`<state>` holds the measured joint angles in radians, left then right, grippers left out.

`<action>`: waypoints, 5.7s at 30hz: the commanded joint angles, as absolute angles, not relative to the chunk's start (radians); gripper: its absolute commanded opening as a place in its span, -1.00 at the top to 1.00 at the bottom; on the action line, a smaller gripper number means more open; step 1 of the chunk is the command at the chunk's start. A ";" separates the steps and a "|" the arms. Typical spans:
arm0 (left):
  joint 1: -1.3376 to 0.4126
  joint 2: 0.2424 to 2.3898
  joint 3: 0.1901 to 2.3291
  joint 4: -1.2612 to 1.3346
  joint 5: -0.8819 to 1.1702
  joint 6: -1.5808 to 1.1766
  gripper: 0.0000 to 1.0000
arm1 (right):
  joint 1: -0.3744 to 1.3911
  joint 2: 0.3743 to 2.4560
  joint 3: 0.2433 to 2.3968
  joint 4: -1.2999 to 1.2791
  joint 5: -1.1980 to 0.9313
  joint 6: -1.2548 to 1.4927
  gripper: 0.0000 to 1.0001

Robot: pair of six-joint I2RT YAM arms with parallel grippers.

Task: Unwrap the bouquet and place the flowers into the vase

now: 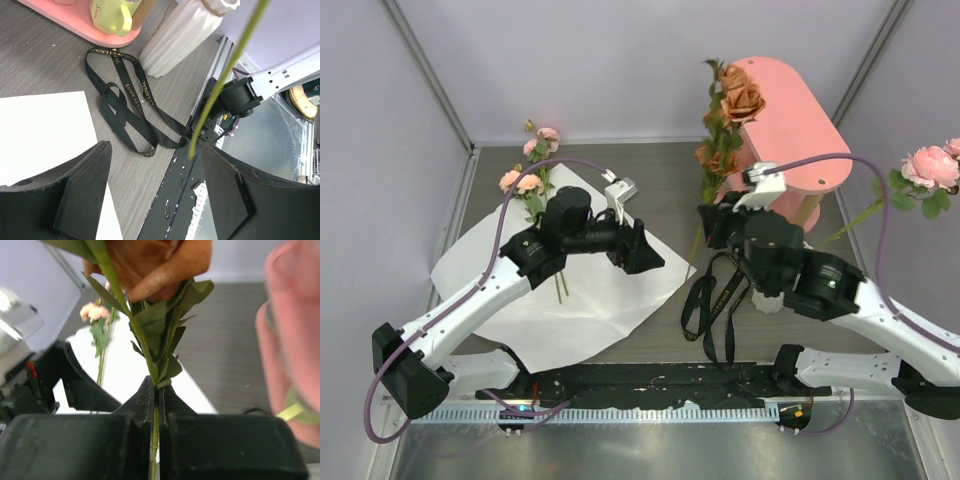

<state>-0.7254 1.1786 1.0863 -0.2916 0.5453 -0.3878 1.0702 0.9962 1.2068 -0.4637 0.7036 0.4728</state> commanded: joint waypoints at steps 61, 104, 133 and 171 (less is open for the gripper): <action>-0.729 1.169 1.109 -0.308 0.483 -0.341 -0.56 | 1.068 0.687 1.125 -0.031 1.098 -0.594 0.99; -0.727 1.166 1.106 -0.308 0.469 -0.341 -0.56 | 1.066 0.400 0.750 -0.149 1.270 -0.292 0.36; -0.727 1.169 1.114 -0.322 0.460 -0.333 -0.56 | 1.065 0.715 1.488 -1.221 0.887 0.517 -0.88; -0.146 1.382 1.192 -0.529 0.038 -0.502 -0.54 | 1.077 1.347 1.330 -0.407 0.230 0.383 -0.89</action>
<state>-0.2855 1.2922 1.1316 -0.4427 0.0624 -0.4191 1.0653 1.3457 1.3499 -0.5091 0.1967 0.3492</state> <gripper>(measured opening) 0.785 0.949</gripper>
